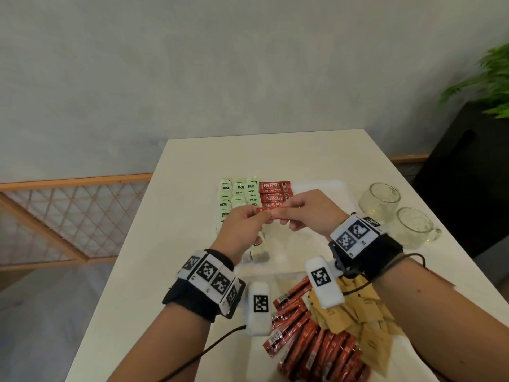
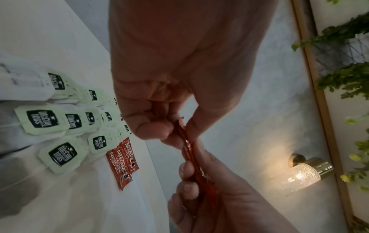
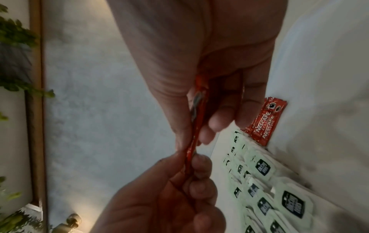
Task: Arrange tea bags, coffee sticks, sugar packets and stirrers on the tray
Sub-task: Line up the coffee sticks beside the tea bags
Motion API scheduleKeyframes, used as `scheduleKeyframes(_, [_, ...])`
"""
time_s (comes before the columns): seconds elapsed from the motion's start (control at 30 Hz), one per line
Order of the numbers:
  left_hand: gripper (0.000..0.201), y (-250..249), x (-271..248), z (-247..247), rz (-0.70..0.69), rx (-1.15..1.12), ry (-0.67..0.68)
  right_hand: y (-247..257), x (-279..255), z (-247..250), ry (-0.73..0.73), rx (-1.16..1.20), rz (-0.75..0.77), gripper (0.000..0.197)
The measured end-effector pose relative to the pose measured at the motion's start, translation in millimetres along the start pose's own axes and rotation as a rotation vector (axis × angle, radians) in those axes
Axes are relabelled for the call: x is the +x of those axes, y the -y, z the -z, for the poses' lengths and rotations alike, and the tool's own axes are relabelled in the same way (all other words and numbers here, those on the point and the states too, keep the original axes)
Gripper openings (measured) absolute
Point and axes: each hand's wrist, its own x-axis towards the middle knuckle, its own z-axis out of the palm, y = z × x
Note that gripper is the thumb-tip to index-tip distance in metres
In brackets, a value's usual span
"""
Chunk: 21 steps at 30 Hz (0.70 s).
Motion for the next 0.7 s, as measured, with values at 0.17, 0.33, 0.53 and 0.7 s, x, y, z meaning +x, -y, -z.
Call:
scheduleKeyframes(0.17, [0.023, 2.8, 3.9, -4.9, 0.007, 0.1, -0.023, -8.4, 4.3, -1.3, -0.129, 0.04, 0.019, 0.027])
scheduleKeyframes(0.33, [0.021, 9.5, 13.6, -1.0, 0.006, 0.122, -0.067, -21.0, 8.3, 6.9, -0.112, 0.159, 0.003, 0.012])
scheduleKeyframes(0.53, [0.018, 11.6, 29.7, 2.5, -0.059, 0.133, -0.071, -35.3, 29.9, 21.4, -0.173, 0.164, -0.078, 0.012])
scheduleKeyframes(0.7, [0.014, 15.2, 46.5, 14.9, -0.032, 0.124, -0.116, -64.6, 57.0, 30.4, -0.185, -0.029, -0.235, 0.008])
